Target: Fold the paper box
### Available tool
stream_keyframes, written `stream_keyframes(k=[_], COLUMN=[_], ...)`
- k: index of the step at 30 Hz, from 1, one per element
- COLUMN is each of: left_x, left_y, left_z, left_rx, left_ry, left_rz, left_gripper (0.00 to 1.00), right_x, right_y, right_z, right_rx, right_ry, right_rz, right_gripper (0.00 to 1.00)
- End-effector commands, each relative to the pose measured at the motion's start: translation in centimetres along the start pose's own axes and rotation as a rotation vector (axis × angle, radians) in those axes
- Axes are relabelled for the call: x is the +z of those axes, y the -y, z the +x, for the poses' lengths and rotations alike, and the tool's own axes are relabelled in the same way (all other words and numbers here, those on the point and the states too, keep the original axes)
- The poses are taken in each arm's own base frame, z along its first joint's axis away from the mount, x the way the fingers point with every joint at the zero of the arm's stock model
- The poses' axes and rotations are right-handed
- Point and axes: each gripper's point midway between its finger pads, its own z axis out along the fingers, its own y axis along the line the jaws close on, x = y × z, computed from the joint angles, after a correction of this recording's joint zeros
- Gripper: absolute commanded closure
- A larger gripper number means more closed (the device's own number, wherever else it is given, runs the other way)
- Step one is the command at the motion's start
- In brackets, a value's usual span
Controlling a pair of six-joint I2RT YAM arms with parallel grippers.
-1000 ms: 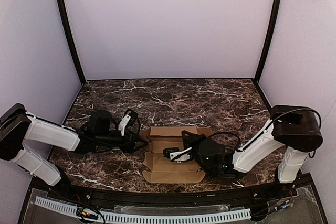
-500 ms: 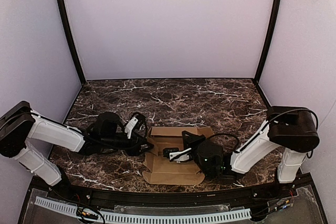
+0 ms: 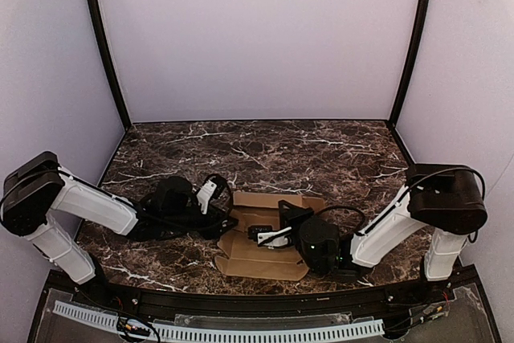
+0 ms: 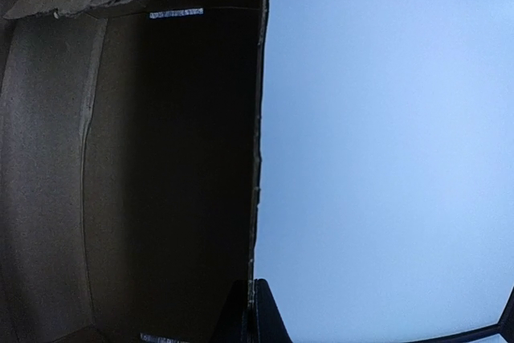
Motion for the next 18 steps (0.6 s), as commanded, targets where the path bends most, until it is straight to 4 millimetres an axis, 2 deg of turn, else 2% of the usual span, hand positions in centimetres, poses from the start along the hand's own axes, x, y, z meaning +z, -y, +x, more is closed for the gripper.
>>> stream_keyframes(k=[1,18], left_x=[0.5,1.7], left_y=[-0.2,-0.5], left_z=[-2.1,-3.4], left_rx=[-0.002,0.001], left_ry=[0.068,0.102], left_rz=[-0.036,-0.080], left_gripper=[0.57,0.67], right_x=[-0.2,0.0], right_y=[0.5,-1.3], right_z=[-0.7,-1.2], right_rx=[0.052,0.104], right_ry=[-0.005,-0.031], right_rz=[0.017,-0.082], right_gripper=[1.00,1.00])
